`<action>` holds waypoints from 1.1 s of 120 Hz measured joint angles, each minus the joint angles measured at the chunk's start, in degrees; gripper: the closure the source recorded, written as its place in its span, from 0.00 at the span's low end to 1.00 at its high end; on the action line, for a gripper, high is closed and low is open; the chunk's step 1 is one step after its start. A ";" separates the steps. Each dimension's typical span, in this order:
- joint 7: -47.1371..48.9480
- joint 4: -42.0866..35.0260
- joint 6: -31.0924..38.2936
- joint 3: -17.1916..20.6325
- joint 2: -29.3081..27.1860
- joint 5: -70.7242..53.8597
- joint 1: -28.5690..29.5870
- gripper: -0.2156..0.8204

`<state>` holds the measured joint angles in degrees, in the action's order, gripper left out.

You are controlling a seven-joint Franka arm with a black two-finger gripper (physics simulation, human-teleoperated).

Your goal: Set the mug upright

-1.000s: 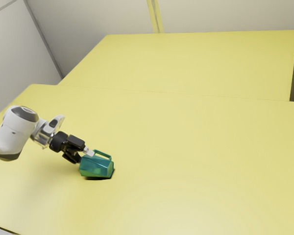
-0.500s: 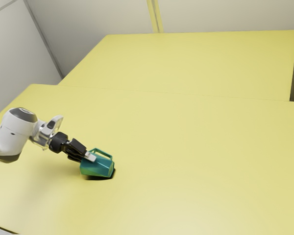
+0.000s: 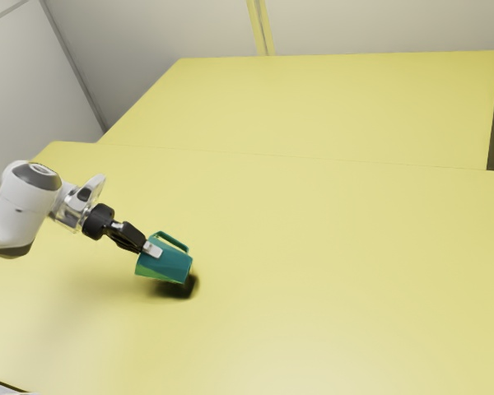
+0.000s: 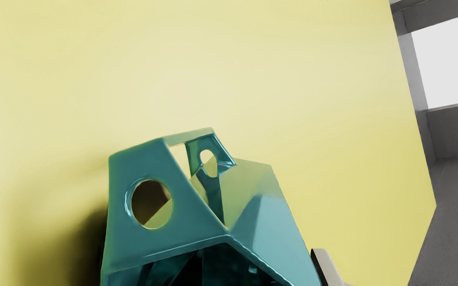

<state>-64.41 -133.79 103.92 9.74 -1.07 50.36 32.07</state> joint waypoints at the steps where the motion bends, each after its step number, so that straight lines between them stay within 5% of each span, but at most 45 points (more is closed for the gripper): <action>1: 0.03 0.01 0.31 0.36 -0.22 -0.16 0.19 0.95; 38: 8.88 3.86 15.11 13.95 -4.02 -22.31 -2.39 0.97; 62: 19.28 5.24 20.96 18.54 -3.28 -36.66 -2.53 0.97; 132: 39.09 1.30 29.76 21.98 -2.46 -45.39 -2.41 0.97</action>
<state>-25.32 -132.49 133.68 31.72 -3.53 4.97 29.67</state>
